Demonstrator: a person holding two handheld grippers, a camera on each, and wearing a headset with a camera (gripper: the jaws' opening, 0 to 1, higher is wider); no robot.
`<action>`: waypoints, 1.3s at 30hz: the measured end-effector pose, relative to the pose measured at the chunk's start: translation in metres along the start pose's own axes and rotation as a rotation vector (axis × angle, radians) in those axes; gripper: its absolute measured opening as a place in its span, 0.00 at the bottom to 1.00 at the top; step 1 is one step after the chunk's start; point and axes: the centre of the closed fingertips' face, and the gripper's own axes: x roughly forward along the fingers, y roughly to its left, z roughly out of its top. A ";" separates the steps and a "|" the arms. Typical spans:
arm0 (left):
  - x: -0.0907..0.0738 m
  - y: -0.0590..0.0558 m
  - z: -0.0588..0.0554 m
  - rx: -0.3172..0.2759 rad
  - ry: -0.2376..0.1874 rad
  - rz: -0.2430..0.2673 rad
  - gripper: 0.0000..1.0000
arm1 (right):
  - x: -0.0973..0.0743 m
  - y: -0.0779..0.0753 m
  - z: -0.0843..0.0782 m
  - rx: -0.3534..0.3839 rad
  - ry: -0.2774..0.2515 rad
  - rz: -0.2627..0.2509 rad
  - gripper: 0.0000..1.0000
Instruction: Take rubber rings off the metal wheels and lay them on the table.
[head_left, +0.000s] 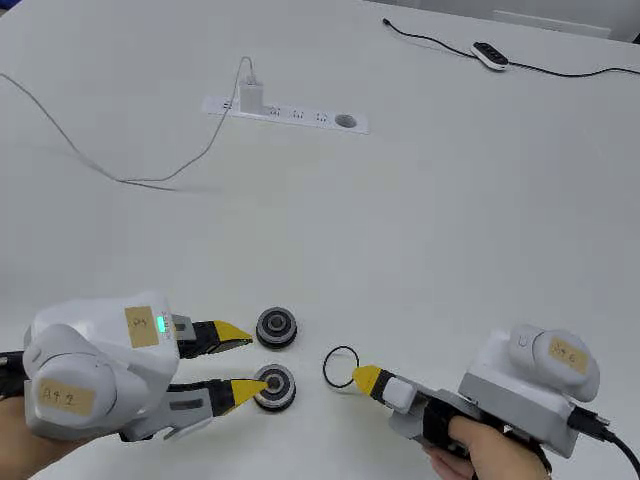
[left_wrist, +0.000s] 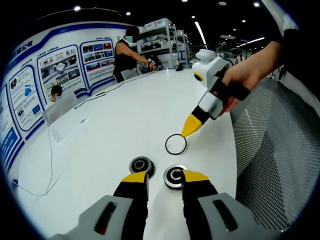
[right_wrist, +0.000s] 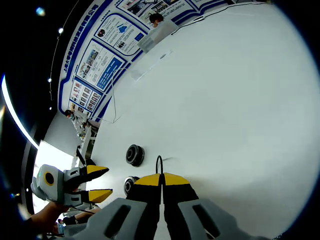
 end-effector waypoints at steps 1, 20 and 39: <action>0.000 0.000 0.000 -0.001 0.001 0.002 0.26 | 0.000 -0.003 0.000 -0.002 -0.002 -0.012 0.02; 0.005 -0.003 0.000 0.007 0.012 -0.016 0.26 | -0.004 -0.011 0.014 -0.090 -0.061 -0.056 0.16; 0.024 -0.010 -0.013 0.035 0.067 -0.077 0.24 | -0.007 0.030 0.012 -0.106 -0.081 0.131 0.33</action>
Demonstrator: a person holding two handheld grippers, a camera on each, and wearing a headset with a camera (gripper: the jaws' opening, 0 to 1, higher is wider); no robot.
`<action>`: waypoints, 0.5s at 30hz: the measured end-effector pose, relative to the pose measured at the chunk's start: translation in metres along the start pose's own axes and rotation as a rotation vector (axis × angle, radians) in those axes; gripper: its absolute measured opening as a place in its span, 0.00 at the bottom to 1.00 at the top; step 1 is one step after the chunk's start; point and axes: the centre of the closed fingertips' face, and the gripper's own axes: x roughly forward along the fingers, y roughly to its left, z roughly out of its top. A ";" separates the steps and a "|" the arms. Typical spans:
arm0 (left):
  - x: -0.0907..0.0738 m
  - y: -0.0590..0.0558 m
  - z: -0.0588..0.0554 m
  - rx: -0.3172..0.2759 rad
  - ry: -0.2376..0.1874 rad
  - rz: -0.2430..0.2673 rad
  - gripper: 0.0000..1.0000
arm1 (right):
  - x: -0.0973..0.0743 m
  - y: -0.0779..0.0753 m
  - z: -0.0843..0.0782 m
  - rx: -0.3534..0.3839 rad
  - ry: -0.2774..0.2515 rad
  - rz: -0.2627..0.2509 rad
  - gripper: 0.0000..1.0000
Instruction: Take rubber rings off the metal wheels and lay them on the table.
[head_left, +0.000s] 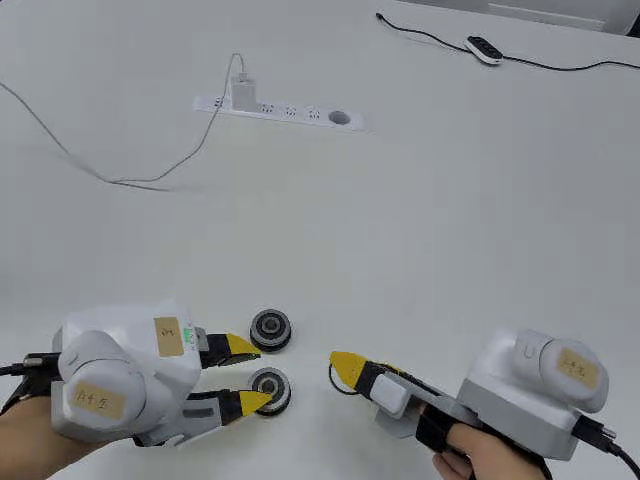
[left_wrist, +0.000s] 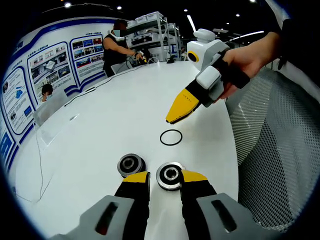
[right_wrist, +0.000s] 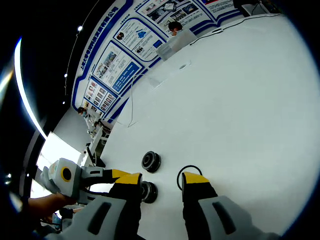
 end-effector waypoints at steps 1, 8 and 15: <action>0.000 -0.001 -0.001 0.001 0.002 -0.003 0.24 | 0.000 0.001 0.000 0.001 0.001 0.005 0.34; 0.004 -0.003 -0.002 -0.003 0.006 -0.012 0.23 | 0.002 0.011 -0.011 -0.023 0.035 0.053 0.37; 0.005 -0.004 -0.002 -0.012 0.000 -0.020 0.20 | 0.005 0.015 -0.017 -0.024 0.057 0.070 0.38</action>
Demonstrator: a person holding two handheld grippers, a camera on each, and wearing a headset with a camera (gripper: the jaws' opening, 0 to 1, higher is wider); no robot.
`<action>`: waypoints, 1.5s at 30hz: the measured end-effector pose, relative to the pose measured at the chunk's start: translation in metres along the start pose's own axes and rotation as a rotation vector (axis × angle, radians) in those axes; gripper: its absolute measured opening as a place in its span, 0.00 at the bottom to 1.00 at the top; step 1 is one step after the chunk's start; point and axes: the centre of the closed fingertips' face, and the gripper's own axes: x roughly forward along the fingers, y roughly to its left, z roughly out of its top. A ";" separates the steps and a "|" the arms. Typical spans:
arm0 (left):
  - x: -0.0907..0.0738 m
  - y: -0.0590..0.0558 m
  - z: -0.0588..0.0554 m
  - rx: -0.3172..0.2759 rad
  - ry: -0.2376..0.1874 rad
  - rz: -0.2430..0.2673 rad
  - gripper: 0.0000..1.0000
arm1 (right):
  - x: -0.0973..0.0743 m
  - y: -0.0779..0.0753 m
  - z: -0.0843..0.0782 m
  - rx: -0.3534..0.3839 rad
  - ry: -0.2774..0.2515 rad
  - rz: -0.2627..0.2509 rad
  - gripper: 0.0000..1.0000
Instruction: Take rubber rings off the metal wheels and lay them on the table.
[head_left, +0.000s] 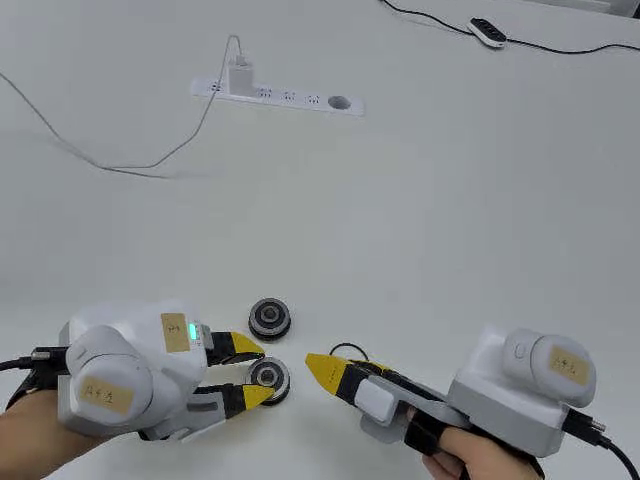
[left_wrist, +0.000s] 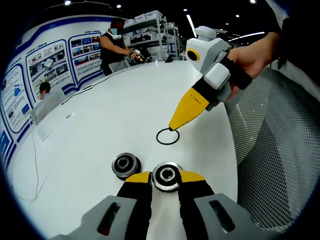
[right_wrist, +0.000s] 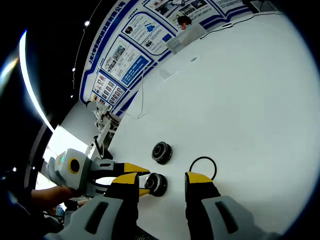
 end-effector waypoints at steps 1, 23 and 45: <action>0.000 0.000 0.000 -0.001 -0.001 0.001 0.20 | 0.000 0.000 0.000 0.002 0.001 0.001 0.38; 0.000 -0.006 0.000 0.018 0.012 -0.022 0.14 | 0.009 0.027 -0.019 0.032 0.052 0.137 0.52; 0.002 -0.005 -0.001 0.044 0.033 -0.030 0.14 | 0.020 0.040 -0.033 0.046 0.110 0.192 0.61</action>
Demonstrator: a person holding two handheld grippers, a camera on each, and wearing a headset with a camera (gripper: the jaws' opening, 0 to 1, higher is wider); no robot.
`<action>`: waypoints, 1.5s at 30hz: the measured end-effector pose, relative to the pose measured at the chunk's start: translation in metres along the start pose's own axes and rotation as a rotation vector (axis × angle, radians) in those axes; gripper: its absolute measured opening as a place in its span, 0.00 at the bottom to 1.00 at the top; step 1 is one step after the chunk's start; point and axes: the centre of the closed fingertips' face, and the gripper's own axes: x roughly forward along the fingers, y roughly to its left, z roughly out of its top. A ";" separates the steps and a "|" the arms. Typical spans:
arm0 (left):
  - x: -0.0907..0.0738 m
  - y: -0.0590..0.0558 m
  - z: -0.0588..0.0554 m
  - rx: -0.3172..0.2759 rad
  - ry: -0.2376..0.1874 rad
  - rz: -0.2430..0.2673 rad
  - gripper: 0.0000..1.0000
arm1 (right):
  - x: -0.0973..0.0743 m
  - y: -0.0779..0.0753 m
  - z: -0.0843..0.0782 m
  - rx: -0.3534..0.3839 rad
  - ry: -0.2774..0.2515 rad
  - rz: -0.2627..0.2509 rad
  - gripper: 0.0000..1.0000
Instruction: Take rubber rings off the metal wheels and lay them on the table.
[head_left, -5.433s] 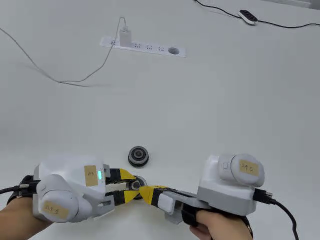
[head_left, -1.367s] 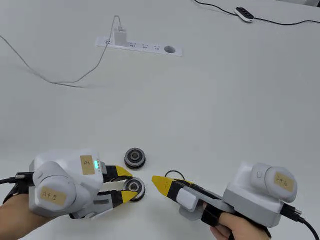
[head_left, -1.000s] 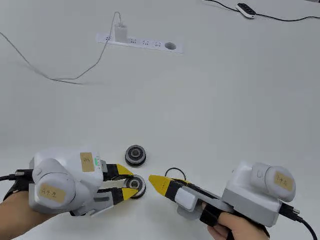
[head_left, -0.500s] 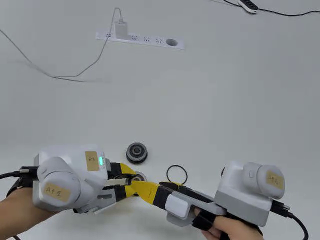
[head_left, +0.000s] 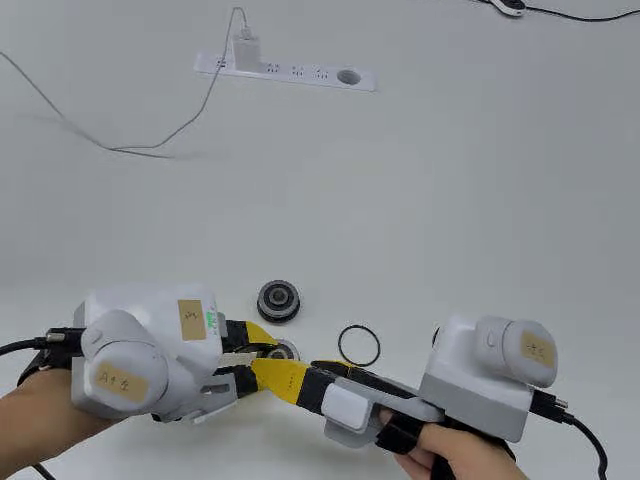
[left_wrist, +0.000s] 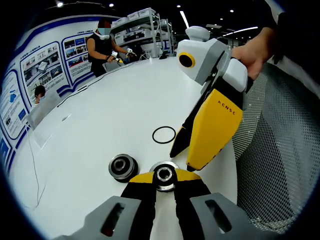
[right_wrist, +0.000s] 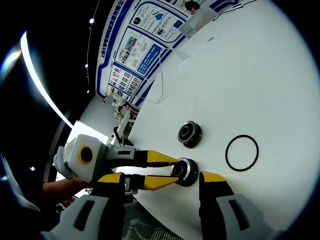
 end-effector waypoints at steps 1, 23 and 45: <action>0.000 0.000 0.000 0.000 0.000 0.000 0.14 | 0.000 0.000 0.000 0.000 0.001 0.001 0.61; 0.001 0.001 -0.001 0.021 0.000 -0.012 0.13 | 0.010 -0.001 -0.003 0.048 0.017 0.011 0.61; 0.001 0.001 0.000 0.017 -0.009 -0.008 0.13 | 0.003 -0.002 -0.002 0.074 -0.001 0.007 0.50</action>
